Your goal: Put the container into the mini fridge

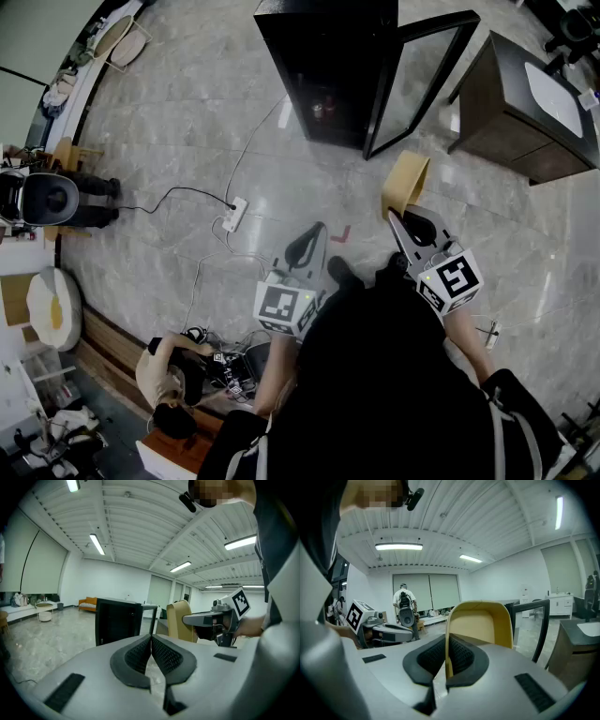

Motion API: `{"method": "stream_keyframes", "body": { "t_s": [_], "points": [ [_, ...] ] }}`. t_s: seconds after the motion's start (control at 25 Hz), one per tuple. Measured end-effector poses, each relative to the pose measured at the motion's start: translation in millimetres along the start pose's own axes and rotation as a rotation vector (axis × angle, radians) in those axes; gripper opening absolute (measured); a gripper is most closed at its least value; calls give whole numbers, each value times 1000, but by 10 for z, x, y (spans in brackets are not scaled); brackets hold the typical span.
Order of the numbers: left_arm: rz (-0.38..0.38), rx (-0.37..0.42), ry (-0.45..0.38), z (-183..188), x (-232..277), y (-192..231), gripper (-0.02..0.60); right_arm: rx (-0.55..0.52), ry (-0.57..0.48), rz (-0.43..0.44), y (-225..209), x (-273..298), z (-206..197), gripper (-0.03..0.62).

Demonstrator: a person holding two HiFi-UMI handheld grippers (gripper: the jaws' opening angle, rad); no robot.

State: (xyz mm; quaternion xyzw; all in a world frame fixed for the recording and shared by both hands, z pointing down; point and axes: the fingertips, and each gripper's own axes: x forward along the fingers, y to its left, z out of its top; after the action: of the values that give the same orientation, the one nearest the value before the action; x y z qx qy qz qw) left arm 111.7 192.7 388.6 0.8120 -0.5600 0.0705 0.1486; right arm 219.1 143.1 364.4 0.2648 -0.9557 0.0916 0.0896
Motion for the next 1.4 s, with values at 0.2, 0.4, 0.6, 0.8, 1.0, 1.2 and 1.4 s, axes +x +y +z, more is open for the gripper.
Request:
{"method": "stream_keyframes", "body": {
  "t_s": [0.2, 0.4, 0.6, 0.8, 1.0, 1.2, 1.4],
  "points": [
    [23, -5, -18, -24, -181, 52, 32, -12, 7, 6, 60, -9, -14, 20],
    [45, -9, -23, -67, -332, 161, 34, -38, 3, 33, 213, 77, 37, 20],
    [61, -21, -31, -115, -487, 228, 34, -10, 2, 57, 364, 169, 22, 21],
    [83, -54, -12, -233, -536, 294, 34, -2, 17, 127, 472, 246, -39, 21],
    [111, -94, 1, -369, -512, 470, 34, 31, 45, 132, 365, 500, -177, 21],
    [136, -110, 19, -396, -379, 850, 32, 56, 78, 155, 271, 961, -224, 21],
    [145, -80, 19, -140, -266, 1326, 34, 84, 52, 162, 139, 1563, -40, 21]
  ]
}}
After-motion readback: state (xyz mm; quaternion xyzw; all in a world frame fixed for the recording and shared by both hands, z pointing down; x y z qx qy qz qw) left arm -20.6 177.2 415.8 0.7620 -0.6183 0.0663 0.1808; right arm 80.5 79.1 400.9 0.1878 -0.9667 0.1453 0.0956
